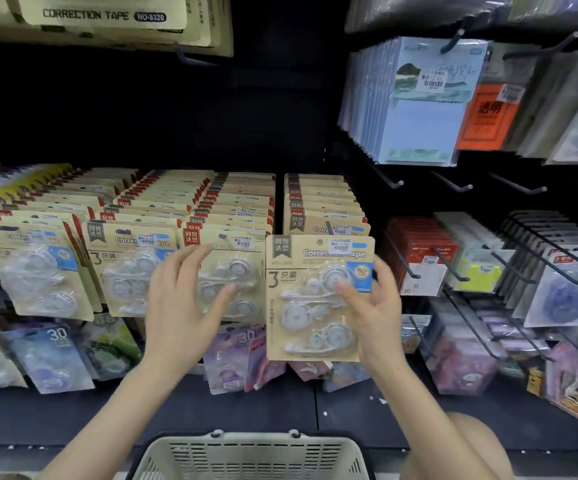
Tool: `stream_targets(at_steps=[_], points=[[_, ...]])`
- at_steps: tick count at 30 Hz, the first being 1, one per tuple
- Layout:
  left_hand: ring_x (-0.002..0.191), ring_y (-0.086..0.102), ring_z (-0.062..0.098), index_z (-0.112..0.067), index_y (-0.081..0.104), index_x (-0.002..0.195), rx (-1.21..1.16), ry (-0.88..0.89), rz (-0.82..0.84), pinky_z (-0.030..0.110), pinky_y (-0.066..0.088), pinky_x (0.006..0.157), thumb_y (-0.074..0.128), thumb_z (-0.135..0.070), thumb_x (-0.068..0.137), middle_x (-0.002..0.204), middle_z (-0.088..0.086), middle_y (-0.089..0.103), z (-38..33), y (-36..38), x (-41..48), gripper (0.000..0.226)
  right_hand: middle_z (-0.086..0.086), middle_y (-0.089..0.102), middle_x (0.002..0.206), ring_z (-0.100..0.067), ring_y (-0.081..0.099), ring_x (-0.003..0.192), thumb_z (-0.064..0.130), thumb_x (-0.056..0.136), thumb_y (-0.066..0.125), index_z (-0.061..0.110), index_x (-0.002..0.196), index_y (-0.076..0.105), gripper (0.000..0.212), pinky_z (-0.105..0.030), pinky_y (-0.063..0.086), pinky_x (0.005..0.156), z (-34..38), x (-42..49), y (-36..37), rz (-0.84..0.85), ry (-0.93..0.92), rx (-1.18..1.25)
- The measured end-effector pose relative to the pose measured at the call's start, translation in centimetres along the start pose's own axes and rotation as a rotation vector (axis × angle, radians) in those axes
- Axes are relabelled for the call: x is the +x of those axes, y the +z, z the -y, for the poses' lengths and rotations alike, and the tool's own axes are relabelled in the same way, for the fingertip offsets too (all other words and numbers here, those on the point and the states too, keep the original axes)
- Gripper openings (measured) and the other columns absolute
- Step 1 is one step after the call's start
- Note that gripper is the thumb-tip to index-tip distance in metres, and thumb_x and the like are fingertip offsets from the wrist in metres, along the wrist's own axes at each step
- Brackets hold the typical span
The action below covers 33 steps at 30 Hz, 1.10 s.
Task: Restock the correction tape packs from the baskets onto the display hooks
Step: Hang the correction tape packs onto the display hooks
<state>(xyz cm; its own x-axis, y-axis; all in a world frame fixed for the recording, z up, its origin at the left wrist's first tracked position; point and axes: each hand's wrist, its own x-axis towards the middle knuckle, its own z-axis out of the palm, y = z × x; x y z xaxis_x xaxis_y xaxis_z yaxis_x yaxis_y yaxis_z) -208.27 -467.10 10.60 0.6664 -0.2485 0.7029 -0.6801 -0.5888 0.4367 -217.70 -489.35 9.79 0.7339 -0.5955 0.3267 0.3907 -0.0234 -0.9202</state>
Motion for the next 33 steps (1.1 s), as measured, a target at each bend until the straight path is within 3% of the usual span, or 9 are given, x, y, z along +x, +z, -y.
stream_targets(at_steps=[5,9,15,20,24,26,29,33], points=[[0.136,0.037,0.044,-0.018,0.05,0.14,0.272,0.209,0.008,0.056,0.033,0.107,0.047,-0.048,0.091,0.146,0.024,0.043,2.2,2.1,2.3,0.058,0.003,0.064,0.13,-0.012,0.062,0.118,0.012,0.085,0.073,0.039,0.14,0.044,0.068,-0.039,0.048,0.103,0.2,0.9,-1.3,-0.035,-0.051,-0.066],[0.141,0.031,0.044,-0.024,0.042,0.146,0.358,0.237,0.047,0.053,0.019,0.116,0.047,-0.05,0.09,0.152,0.025,0.037,2.9,3.4,2.7,0.062,0.006,0.063,0.132,-0.004,0.061,0.117,0.012,0.087,0.071,0.043,0.141,0.032,0.075,-0.027,0.048,0.103,0.0,1.1,-1.2,-0.058,-0.037,-0.087],[0.139,0.034,0.047,-0.025,0.045,0.143,0.389,0.261,0.005,0.056,0.019,0.116,0.081,-0.036,0.079,0.149,0.027,0.04,3.5,4.6,2.5,0.074,0.006,0.064,0.13,-0.001,0.062,0.114,0.013,0.088,0.07,0.029,0.149,0.037,0.071,-0.02,0.05,0.097,-0.7,1.8,-1.1,-0.101,-0.026,-0.089],[0.138,0.035,0.048,-0.028,0.04,0.143,0.409,0.272,0.002,0.057,0.021,0.115,0.064,-0.045,0.083,0.148,0.027,0.041,3.8,4.8,2.7,0.067,0.02,0.057,0.133,0.012,0.056,0.113,0.013,0.091,0.068,0.033,0.149,0.034,0.071,-0.007,0.045,0.091,-1.9,3.1,-0.3,-0.118,-0.005,-0.137],[0.136,0.037,0.049,-0.025,0.045,0.142,0.417,0.28,-0.017,0.058,0.021,0.115,0.076,-0.041,0.083,0.148,0.027,0.041,3.9,5.0,2.7,0.068,0.015,0.054,0.14,0.006,0.053,0.122,0.02,0.092,0.068,0.032,0.152,0.03,0.073,-0.011,0.042,0.099,-3.4,4.8,0.2,-0.122,-0.003,-0.226],[0.136,0.037,0.05,-0.025,0.045,0.142,0.426,0.279,-0.013,0.058,0.021,0.114,0.078,-0.039,0.079,0.148,0.027,0.04,4.0,5.1,2.7,0.072,0.018,0.052,0.14,0.002,0.052,0.125,0.024,0.092,0.069,0.037,0.152,0.027,0.075,-0.02,0.041,0.104,-4.1,5.4,0.3,-0.12,-0.001,-0.273],[0.137,0.035,0.049,-0.026,0.043,0.143,0.435,0.283,-0.009,0.059,0.021,0.114,0.071,-0.041,0.086,0.149,0.027,0.04,4.0,5.2,2.6,0.065,0.021,0.05,0.13,0.009,0.051,0.114,0.031,0.092,0.067,0.041,0.152,0.023,0.075,-0.017,0.039,0.094,-4.9,5.6,0.5,-0.145,-0.017,-0.35],[0.136,0.035,0.05,-0.024,0.045,0.143,0.433,0.275,0.009,0.059,0.021,0.114,0.073,-0.039,0.086,0.148,0.028,0.04,3.8,5.1,2.6,0.066,0.004,0.052,0.128,-0.006,0.051,0.107,0.042,0.094,0.062,0.045,0.151,0.014,0.075,-0.024,0.041,0.085,-5.1,5.1,0.5,-0.193,-0.055,-0.554]])
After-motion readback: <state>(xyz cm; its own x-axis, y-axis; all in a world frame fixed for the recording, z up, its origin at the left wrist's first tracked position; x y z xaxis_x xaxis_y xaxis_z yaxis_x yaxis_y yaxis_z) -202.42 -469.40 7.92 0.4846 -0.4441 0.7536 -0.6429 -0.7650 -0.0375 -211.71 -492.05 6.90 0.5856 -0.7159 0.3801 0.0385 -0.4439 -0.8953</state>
